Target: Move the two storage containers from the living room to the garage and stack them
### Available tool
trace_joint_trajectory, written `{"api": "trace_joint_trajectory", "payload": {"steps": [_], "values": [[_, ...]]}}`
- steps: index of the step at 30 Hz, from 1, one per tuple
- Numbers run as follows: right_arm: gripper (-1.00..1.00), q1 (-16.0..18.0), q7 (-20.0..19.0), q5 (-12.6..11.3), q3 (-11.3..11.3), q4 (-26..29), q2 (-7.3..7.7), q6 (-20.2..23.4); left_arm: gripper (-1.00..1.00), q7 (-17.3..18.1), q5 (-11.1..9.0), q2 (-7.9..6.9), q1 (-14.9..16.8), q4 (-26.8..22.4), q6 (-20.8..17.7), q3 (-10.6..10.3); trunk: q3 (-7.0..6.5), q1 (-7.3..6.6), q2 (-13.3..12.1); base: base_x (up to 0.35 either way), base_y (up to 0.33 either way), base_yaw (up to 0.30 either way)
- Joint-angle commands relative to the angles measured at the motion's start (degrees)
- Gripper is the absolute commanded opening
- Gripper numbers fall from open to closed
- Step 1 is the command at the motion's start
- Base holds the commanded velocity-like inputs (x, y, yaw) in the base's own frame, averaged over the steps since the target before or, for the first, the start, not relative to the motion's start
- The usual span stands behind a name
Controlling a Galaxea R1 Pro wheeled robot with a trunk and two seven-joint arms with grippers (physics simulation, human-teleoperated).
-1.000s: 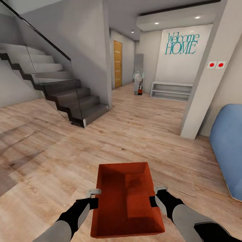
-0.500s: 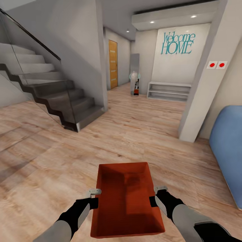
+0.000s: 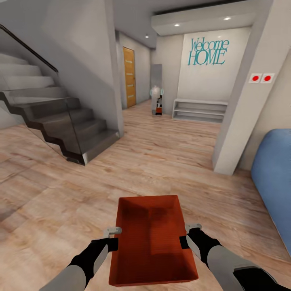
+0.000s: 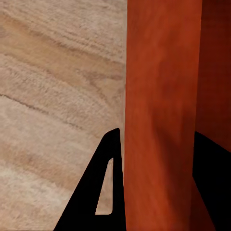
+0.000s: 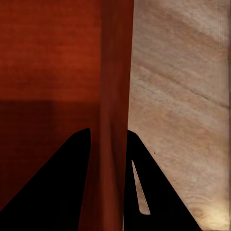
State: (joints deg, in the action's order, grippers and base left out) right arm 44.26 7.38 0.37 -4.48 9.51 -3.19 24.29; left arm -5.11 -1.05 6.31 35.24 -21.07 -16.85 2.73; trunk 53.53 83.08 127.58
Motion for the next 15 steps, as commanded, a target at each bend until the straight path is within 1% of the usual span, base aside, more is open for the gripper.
{"api": "trace_joint_trajectory", "payload": {"steps": [1, 15], "values": [[-1.00, 0.04, 0.17, 0.95, 0.15, 0.16, 0.03, 0.49, -1.00, -0.25, 0.43, 0.02, 0.00, -0.12, -0.38, 0.34, 0.05, 0.03, 0.02, 0.348, 0.000, -0.033], [-1.00, 0.04, 0.13, 0.95, 0.15, 0.16, 0.03, 0.49, -1.00, -0.25, 0.43, 0.02, 0.00, -0.12, -0.38, 0.33, 0.05, 0.03, 0.02, 0.348, 0.000, -0.006]]}}
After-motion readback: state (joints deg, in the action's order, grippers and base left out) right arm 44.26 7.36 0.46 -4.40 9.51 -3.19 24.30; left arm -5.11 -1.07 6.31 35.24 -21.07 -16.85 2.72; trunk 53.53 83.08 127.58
